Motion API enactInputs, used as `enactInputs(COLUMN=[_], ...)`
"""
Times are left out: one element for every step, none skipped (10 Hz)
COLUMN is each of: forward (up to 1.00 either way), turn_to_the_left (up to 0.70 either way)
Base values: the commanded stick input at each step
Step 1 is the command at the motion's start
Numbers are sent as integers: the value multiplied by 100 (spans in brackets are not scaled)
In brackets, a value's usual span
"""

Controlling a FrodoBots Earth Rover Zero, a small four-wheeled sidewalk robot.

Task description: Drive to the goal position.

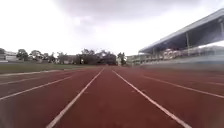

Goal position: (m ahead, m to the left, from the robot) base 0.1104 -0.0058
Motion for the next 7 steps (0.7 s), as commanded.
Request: enactInputs(forward=[45,45,45,45,45,45,45], turn_to_the_left=[0,0,0,0,0,0,0])
